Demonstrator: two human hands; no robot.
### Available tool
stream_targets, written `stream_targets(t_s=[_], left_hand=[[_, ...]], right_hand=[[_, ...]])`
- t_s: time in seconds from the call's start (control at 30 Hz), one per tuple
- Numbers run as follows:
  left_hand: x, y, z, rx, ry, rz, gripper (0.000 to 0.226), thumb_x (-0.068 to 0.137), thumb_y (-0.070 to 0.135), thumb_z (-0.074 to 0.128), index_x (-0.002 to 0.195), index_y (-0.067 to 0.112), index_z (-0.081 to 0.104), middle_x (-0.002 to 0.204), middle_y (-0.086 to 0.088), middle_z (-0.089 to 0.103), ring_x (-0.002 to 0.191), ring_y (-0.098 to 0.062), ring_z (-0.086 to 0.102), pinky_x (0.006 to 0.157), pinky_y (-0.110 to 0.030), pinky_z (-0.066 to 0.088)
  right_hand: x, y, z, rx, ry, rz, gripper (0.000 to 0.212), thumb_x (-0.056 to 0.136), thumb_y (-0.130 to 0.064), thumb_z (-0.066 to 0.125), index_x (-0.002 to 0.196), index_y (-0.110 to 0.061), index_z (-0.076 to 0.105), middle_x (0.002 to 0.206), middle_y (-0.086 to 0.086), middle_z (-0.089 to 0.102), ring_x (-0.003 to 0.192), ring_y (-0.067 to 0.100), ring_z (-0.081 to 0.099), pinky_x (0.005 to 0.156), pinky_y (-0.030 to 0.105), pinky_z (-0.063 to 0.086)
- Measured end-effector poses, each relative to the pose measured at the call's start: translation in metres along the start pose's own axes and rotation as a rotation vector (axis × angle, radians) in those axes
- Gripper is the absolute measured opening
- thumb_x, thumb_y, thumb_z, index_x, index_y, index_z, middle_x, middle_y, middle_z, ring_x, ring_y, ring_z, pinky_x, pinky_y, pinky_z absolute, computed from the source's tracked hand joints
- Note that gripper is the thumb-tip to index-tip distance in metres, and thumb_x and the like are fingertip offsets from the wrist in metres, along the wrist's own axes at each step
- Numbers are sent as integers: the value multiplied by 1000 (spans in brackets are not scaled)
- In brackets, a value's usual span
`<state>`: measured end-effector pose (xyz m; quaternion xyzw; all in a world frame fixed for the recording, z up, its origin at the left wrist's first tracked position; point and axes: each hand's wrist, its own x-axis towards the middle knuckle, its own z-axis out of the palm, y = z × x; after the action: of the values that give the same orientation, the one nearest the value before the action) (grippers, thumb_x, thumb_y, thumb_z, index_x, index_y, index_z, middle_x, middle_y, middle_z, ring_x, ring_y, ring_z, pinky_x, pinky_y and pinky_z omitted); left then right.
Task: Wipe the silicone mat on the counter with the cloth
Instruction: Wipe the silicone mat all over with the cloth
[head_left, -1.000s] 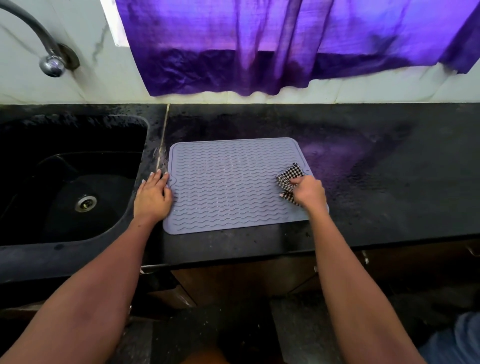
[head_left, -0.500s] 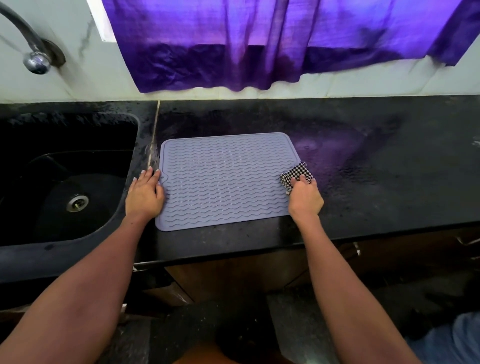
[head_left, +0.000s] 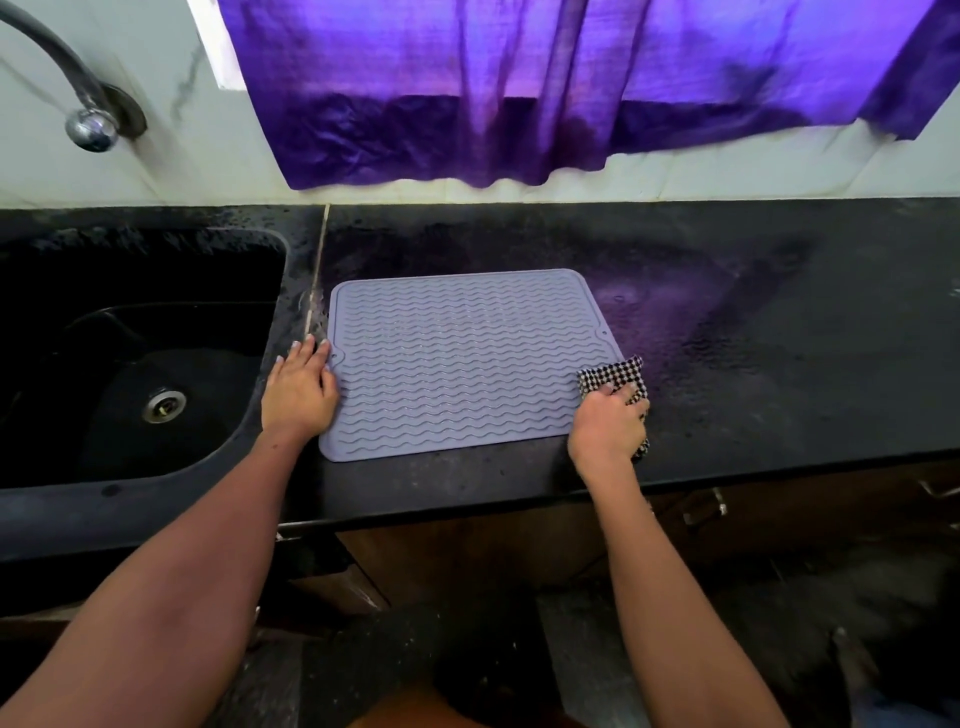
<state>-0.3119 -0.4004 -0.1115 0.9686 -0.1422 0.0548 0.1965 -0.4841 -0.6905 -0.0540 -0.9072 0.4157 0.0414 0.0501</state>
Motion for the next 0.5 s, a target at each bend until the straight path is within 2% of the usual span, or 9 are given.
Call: stream_targets(t_s=[0.07, 0.2, 0.3, 0.4, 0.5], left_hand=[[0, 1, -1, 0, 4, -1, 47, 97, 17, 37, 142, 5, 38, 152, -16, 31, 144, -29, 23, 119, -42, 13], [-1, 1, -1, 2, -10, -8, 47, 98, 18, 35, 143, 6, 37, 153, -15, 29, 145, -28, 22, 120, -42, 11], [-1, 1, 0, 6, -11, -9, 47, 98, 18, 34, 143, 6, 36, 153, -14, 29, 145, -28, 22, 120, -42, 12], [0, -1, 0, 5, -12, -3, 48, 97, 20, 32, 143, 5, 37, 153, -15, 30, 144, -28, 23, 120, -43, 12], [-2, 0, 0, 1, -2, -1, 49, 97, 22, 31, 142, 6, 38, 153, -15, 31, 144, -28, 24, 119, -42, 12]], right_hand=[[1, 0, -3, -13, -18, 4, 45, 98, -8, 33, 141, 4, 34, 150, 26, 24, 135, 44, 27, 104, 47, 38], [9, 3, -31, 137, -71, 37, 34, 90, -14, 53, 122, -2, 56, 132, 20, 51, 120, 36, 50, 94, 40, 45], [3, -12, -44, 214, -32, 28, 28, 91, -11, 50, 115, -2, 59, 123, 17, 59, 113, 33, 56, 88, 38, 47], [-15, -39, -34, 152, -52, -60, 24, 92, -10, 49, 112, -3, 61, 120, 15, 61, 112, 31, 57, 86, 36, 47], [-27, -55, -18, -41, -97, -165, 30, 93, -5, 45, 119, -5, 58, 127, 17, 57, 123, 38, 49, 94, 43, 46]])
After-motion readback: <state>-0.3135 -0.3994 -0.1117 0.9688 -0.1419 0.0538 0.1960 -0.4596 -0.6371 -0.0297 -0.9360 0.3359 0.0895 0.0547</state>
